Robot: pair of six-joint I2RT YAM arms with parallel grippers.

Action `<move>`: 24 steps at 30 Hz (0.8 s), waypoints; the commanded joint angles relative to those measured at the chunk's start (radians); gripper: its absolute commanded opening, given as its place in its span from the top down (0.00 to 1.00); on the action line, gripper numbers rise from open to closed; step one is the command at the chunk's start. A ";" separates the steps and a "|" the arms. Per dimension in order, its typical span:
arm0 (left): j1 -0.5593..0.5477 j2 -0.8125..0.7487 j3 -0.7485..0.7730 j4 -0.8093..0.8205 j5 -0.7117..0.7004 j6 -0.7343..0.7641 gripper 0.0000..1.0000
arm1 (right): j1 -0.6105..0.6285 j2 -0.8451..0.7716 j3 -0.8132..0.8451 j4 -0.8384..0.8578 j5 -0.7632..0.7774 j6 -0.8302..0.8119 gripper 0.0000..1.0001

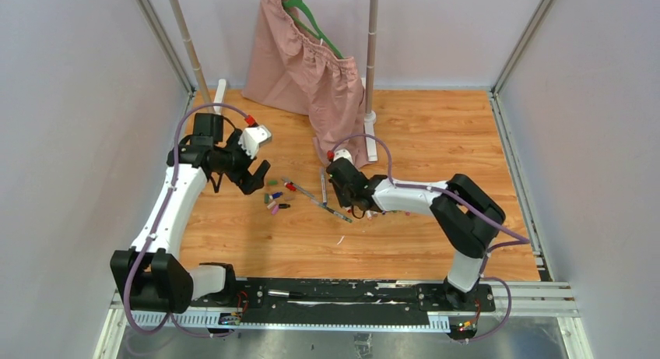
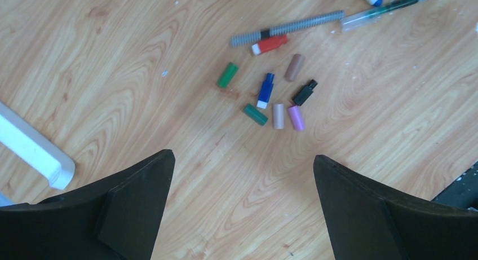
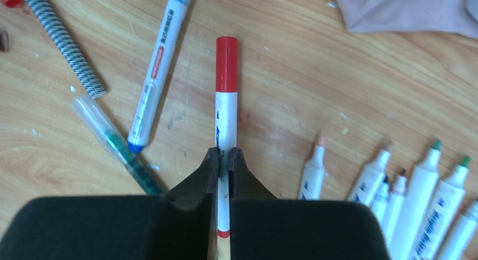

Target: Open the pen caps

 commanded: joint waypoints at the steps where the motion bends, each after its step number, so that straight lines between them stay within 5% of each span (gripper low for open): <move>1: 0.003 -0.032 0.019 -0.024 0.142 0.049 0.00 | -0.019 -0.129 -0.035 -0.061 0.012 -0.015 1.00; 10: -0.012 -0.049 0.014 -0.081 0.173 0.210 0.02 | -0.025 -0.306 -0.017 -0.139 -0.094 -0.030 1.00; 24: -0.338 -0.294 -0.113 -0.092 0.027 0.654 0.04 | -0.016 -0.274 0.178 -0.207 -0.878 0.025 1.00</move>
